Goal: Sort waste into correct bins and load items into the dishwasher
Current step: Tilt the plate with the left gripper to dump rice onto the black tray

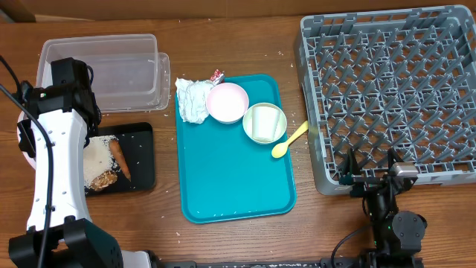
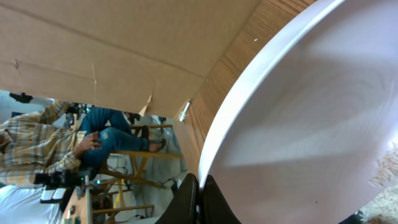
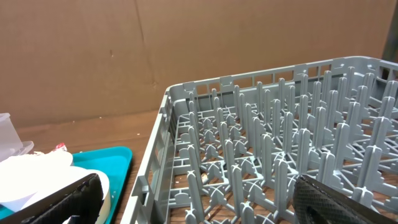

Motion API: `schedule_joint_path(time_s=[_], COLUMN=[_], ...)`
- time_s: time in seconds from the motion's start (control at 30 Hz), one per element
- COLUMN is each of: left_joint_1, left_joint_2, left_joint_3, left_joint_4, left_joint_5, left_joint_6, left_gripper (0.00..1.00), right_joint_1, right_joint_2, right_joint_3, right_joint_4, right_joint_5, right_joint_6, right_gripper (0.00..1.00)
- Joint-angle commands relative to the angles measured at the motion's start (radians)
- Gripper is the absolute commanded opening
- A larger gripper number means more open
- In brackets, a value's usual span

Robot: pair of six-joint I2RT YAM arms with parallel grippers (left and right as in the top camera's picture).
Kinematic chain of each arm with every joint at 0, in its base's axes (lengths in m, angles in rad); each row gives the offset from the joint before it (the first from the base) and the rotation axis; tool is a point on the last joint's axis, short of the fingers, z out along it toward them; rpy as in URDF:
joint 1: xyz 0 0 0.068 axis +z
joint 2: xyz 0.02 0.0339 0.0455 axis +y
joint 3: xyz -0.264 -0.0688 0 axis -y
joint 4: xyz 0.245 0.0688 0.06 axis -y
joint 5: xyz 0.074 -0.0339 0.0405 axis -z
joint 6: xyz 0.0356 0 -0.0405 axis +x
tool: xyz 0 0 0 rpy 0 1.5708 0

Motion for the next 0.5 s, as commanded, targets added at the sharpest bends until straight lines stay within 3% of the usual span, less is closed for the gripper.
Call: schedule_joint_path(time_s=[0.0, 0.47], left_joint_1=[-0.008, -0.055], left_joint_2=[-0.02, -0.021], left_joint_3=[0.023, 0.023], left_joint_4=[-0.035, -0.093], left_joint_5=[-0.034, -0.048], left_joint_6=[-0.027, -0.061], left_gripper=[0.04, 0.04], right_joint_1=[-0.001, -0.001], right_joint_2=[-0.01, -0.01], right_joint_3=[-0.01, -0.01], right_joint_4=[0.006, 0.006], right_joint_5=[-0.002, -0.002], right_joint_6=[-0.003, -0.003], right_gripper=[1.0, 1.0])
